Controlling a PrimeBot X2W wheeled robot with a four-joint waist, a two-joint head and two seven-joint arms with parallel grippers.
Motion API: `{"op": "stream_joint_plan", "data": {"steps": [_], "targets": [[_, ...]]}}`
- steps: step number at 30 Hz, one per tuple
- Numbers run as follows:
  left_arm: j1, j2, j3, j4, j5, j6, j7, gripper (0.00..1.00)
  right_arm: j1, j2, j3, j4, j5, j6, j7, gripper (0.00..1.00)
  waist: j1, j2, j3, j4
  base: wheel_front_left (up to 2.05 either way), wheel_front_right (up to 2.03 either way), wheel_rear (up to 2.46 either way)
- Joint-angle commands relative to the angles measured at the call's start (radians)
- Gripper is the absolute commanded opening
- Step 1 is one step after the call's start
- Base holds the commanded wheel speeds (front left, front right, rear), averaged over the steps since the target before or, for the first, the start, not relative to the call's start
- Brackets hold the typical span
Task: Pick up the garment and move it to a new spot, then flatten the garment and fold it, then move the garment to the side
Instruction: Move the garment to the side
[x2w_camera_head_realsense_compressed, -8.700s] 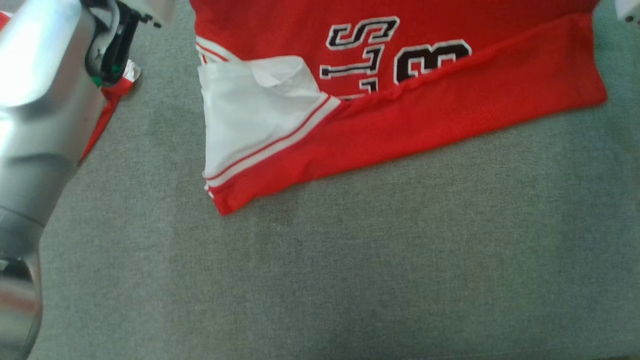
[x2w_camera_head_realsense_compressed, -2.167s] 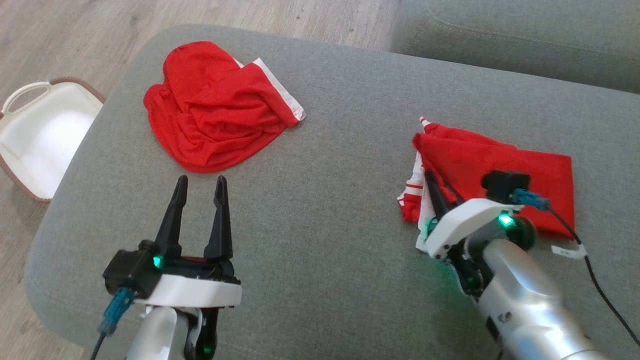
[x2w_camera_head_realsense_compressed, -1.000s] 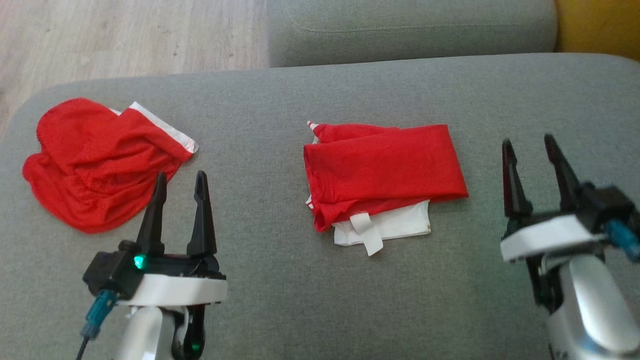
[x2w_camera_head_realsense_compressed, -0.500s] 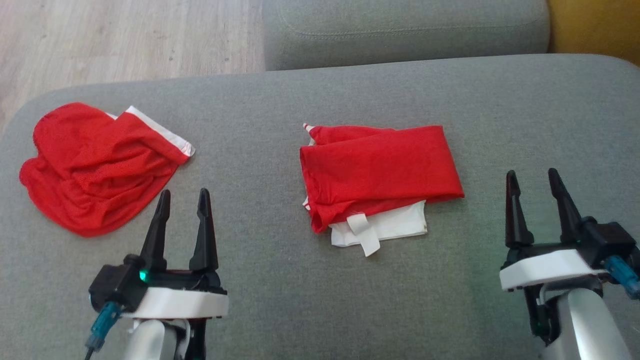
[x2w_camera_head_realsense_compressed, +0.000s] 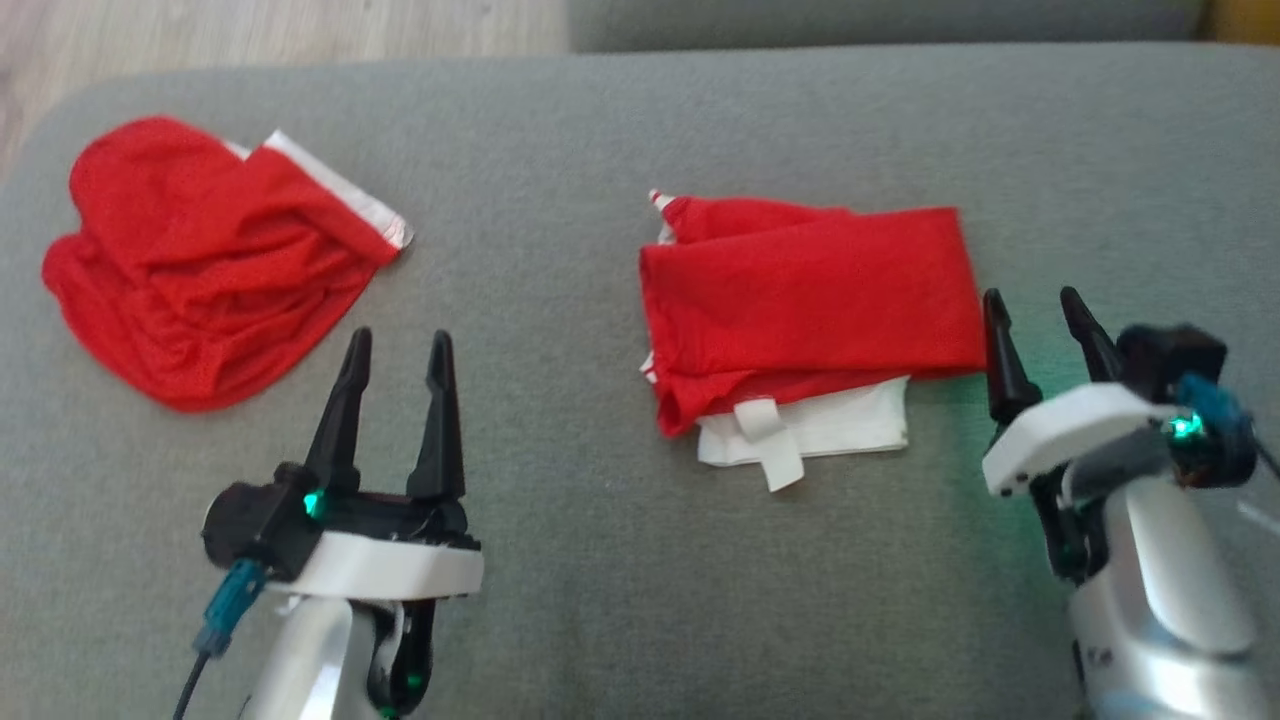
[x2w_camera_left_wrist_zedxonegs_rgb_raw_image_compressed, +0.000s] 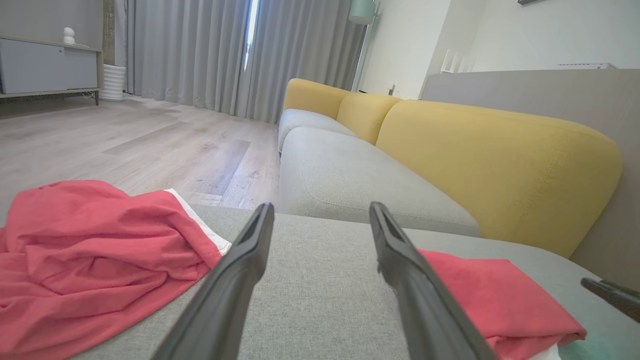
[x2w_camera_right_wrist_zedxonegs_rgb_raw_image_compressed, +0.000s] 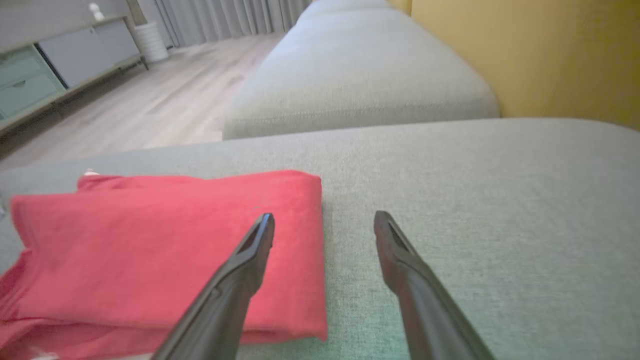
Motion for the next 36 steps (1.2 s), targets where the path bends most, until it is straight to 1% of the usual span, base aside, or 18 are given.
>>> {"op": "stream_joint_plan", "data": {"steps": [1, 4, 9, 13, 15, 20, 25, 27, 28, 29, 33, 36], "targets": [[-0.038, 0.005, 0.026, -0.032, 0.002, -0.001, -0.005, 1.0, -0.033, -0.003, 0.016, -0.012, 0.0, -0.001, 0.015, 1.0, -0.0002, 0.0, 0.026, 0.025, 0.0, 0.0, 0.0], [-0.049, 0.005, 0.018, -0.029, -0.002, -0.002, -0.005, 1.0, -0.08, -0.002, -0.005, 0.051, 0.011, -0.001, 0.063, 1.0, -0.0002, 0.0, 0.046, 0.044, 0.0, 0.0, 0.0], [-0.07, 0.005, 0.004, -0.028, -0.009, -0.003, -0.005, 1.0, -0.152, -0.001, -0.014, 0.135, 0.027, -0.001, 0.082, 1.0, -0.0002, 0.0, 0.078, 0.069, 0.0, 0.0, 0.0], [-0.084, 0.005, -0.001, -0.025, -0.019, 0.0, -0.005, 1.0, -0.192, -0.003, 0.001, 0.207, 0.019, -0.001, 0.102, 1.0, -0.0002, 0.0, 0.093, 0.08, 0.0, 0.0, 0.0], [-0.093, 0.005, -0.002, -0.019, -0.021, 0.0, -0.005, 1.0, -0.206, -0.011, 0.014, 0.238, 0.004, -0.001, 0.108, 0.0, -0.0002, 0.0, 0.096, 0.083, 0.0, 0.0, 0.0], [-0.116, 0.005, 0.003, -0.016, -0.014, -0.001, -0.005, 1.0, -0.231, -0.039, 0.048, 0.276, -0.025, -0.001, 0.071, 0.0, -0.0002, 0.0, 0.086, 0.078, 0.0, 0.0, 0.0], [-0.108, 0.005, -0.008, -0.019, -0.014, -0.001, -0.005, 1.0, -0.248, -0.08, 0.102, 0.272, -0.043, -0.001, 0.011, 0.0, -0.0002, 0.0, 0.05, 0.041, 0.0, 0.0, 0.0], [-0.105, 0.005, -0.013, -0.019, -0.015, 0.0, -0.005, 1.0, -0.249, -0.088, 0.116, 0.268, -0.039, -0.001, 0.002, 0.0, -0.0002, 0.0, 0.041, 0.031, 0.0, 0.0, 0.0], [-0.098, 0.005, -0.023, -0.018, -0.013, 0.001, -0.005, 1.0, -0.249, -0.11, 0.153, 0.256, -0.032, -0.001, -0.01, 0.0, -0.0002, 0.0, 0.022, 0.009, 0.0, 0.0, 0.0], [-0.098, 0.005, -0.023, -0.018, -0.013, 0.001, -0.005, 1.0, -0.249, -0.11, 0.153, 0.256, -0.032, -0.001, -0.01, 0.0, -0.0002, 0.0, 0.022, 0.009, 0.0, 0.0, 0.0], [-0.085, 0.005, -0.04, -0.019, -0.013, 0.005, -0.005, 1.0, -0.24, -0.178, 0.239, 0.214, -0.01, -0.001, -0.008, 0.0, -0.0002, 0.0, -0.01, -0.031, 0.0, 0.0, 0.0], [-0.079, 0.005, -0.049, -0.027, -0.019, 0.012, -0.005, 1.0, -0.23, -0.258, 0.292, 0.17, 0.017, -0.001, 0.012, 0.0, -0.0002, 0.0, -0.018, -0.052, 0.0, 0.0, 0.0]]}}
